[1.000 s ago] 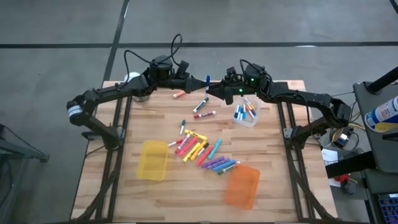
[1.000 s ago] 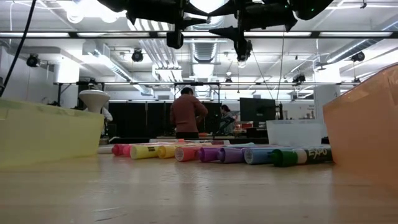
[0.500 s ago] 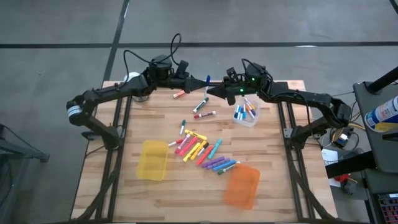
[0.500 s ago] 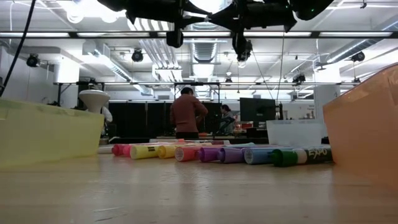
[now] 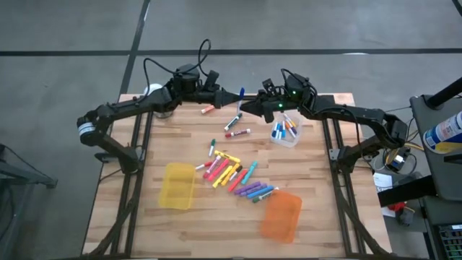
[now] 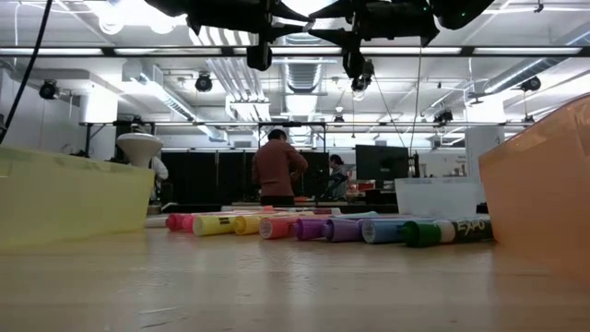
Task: Pick & Place Markers
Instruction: Put the small dark blue highlighter pen into the transparent bin
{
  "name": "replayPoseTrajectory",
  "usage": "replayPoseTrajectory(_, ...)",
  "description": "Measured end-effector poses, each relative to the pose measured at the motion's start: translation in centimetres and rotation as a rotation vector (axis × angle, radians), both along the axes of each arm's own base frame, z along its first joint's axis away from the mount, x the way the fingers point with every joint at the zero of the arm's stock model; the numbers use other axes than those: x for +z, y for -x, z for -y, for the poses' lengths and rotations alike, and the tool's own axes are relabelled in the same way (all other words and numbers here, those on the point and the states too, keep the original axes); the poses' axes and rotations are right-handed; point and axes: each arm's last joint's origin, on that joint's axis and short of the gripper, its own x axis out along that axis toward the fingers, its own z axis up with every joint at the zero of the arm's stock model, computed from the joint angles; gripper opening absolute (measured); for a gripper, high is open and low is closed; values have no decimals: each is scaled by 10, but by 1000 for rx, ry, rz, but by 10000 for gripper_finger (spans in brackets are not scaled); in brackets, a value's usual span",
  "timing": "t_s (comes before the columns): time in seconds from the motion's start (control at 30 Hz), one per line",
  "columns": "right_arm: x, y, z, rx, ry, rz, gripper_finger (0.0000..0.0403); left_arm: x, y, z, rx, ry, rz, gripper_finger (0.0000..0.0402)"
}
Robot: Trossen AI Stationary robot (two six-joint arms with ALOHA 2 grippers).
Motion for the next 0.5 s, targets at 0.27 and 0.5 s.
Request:
replayPoseTrajectory(0.27, 0, 0, 2, -75, 14, -1, 182, 0, -1, 0, 6, 10, 9, 28)
replayPoseTrajectory(0.5, -2, -2, 4, -122, 18, -9, 180, -3, -4, -1, 1, 23, 3, 28)
